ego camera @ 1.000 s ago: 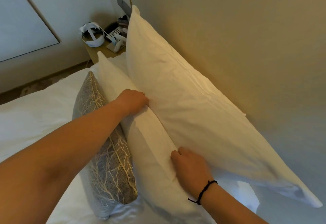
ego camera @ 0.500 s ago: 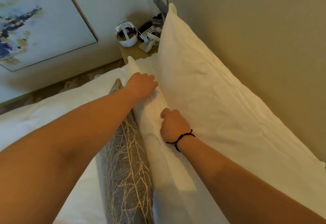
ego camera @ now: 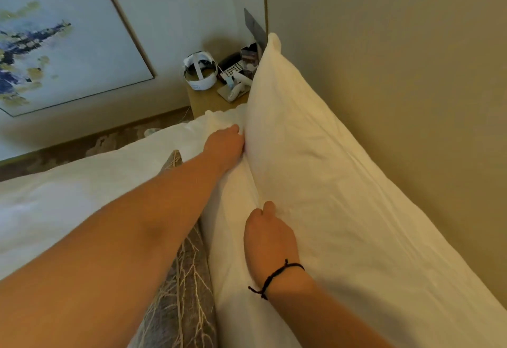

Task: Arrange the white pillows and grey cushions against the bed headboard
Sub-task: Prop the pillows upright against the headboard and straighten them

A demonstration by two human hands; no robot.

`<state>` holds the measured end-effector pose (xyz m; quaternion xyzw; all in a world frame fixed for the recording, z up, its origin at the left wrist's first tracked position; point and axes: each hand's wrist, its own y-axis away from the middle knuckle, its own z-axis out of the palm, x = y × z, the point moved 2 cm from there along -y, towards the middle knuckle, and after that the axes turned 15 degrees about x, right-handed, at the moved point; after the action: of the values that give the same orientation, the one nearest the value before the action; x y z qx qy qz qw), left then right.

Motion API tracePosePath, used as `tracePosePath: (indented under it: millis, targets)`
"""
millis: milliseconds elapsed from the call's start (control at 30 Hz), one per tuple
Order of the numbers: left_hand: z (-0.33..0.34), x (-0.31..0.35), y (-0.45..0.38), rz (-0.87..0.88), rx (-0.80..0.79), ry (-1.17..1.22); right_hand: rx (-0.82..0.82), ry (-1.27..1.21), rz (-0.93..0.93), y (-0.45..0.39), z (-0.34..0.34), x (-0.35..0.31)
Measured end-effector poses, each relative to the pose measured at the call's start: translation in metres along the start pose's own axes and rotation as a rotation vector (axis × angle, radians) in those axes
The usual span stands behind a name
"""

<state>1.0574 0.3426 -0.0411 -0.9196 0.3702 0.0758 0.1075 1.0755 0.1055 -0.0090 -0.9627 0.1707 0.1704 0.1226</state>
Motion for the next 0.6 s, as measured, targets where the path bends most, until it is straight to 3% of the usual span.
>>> tracePosePath:
  millis: [233, 333, 500, 600]
  targets:
    - [0.022, -0.022, 0.005, -0.192, -0.211, -0.165, -0.312, -0.061, 0.126, 0.021, 0.024, 0.001]
    - [0.013, -0.030, 0.009, -0.309, -0.298, -0.095, -0.392, -0.051, 0.123, 0.038, 0.024, -0.004]
    - [-0.013, 0.005, 0.030, -0.231, -0.537, 0.033, -0.462, -0.008, 0.118, 0.071, 0.014, 0.001]
    - [-0.026, 0.029, 0.064, -0.147, -0.585, 0.146, -0.451, -0.003, 0.112, 0.097, -0.001, 0.007]
